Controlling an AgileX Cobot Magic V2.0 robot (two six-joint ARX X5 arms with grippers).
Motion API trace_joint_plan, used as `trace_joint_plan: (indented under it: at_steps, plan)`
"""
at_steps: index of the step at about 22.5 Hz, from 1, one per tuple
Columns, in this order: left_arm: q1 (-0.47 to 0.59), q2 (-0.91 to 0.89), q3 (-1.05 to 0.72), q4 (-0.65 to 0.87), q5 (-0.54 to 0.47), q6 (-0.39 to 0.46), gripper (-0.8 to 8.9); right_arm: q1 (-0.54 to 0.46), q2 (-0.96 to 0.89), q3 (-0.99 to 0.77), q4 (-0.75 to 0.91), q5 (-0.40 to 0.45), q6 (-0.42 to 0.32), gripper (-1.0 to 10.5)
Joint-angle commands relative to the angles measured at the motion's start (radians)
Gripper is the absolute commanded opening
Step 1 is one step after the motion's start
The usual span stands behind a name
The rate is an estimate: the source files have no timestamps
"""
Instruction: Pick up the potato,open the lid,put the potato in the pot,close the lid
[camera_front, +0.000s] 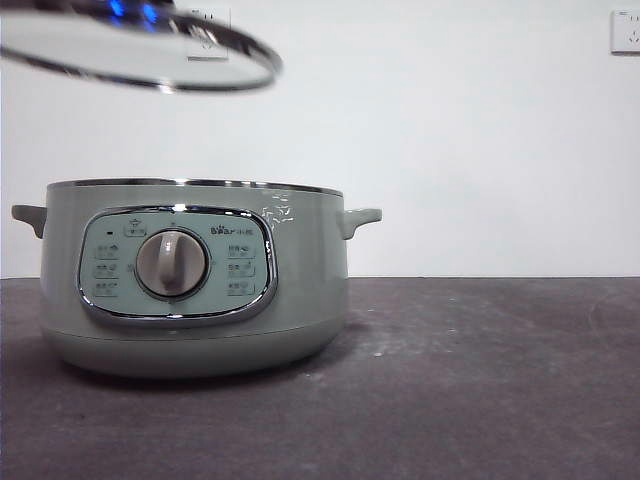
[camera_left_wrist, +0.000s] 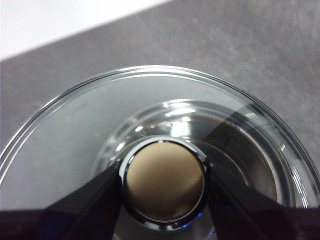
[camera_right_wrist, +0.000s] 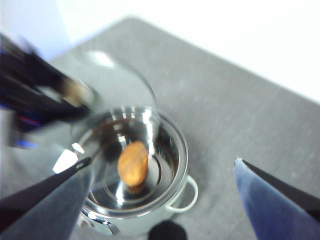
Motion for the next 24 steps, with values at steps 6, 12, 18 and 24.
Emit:
trace_joint_plan:
  at_steps: [6, 12, 18, 24]
  plan:
    - [-0.008, 0.15, 0.01, 0.108, 0.057, -0.026, -0.08, 0.001, -0.096, 0.002, -0.04, 0.043, 0.032, 4.7]
    - [-0.018, 0.211, 0.01, 0.112, 0.06, -0.039, -0.08, 0.001, -0.105, 0.002, -0.092, 0.105, 0.044, 4.7]
    - [-0.031, 0.227, 0.01, 0.122, 0.061, -0.04, -0.08, 0.001, -0.105, 0.002, -0.105, 0.104, 0.047, 4.7]
    - [-0.032, 0.229, 0.01, 0.145, 0.06, -0.04, -0.08, 0.001, -0.105, 0.002, -0.105, 0.104, 0.047, 4.7]
